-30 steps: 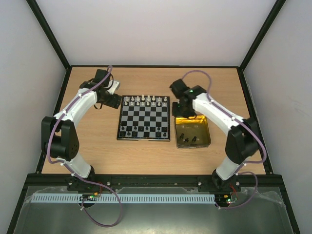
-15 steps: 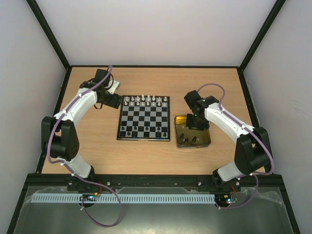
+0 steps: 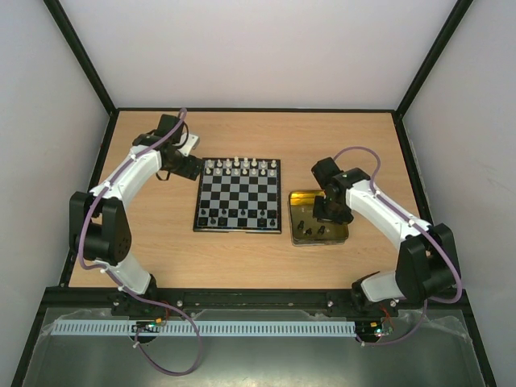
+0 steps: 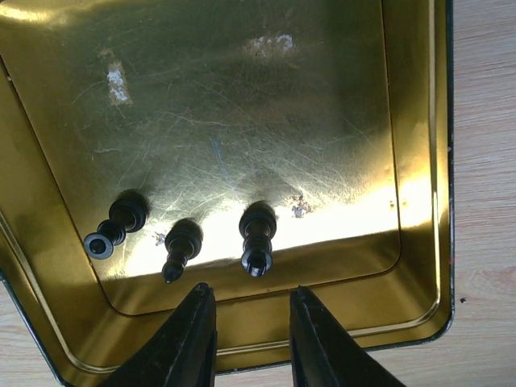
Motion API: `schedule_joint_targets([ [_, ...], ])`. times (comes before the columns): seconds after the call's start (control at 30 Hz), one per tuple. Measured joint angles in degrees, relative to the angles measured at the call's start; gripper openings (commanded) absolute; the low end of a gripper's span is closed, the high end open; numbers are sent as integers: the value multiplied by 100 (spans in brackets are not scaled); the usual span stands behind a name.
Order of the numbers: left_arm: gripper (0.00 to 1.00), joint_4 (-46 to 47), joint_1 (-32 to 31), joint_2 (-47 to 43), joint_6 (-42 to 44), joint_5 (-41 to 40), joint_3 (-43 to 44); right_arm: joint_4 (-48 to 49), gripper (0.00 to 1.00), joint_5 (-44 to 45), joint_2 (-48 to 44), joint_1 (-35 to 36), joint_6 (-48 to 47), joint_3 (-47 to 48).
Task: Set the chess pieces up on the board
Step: Pick up the chess piece from the storage box.
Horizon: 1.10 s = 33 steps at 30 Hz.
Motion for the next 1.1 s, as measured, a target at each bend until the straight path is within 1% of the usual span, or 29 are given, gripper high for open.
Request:
schedule_joint_targets([
  [0.57, 81, -33, -63, 42, 0, -4, 68, 205, 26, -286, -20, -13, 37, -402],
  [1.1, 81, -46, -63, 42, 0, -9, 68, 634, 26, -345, 363, -249, 9, -503],
])
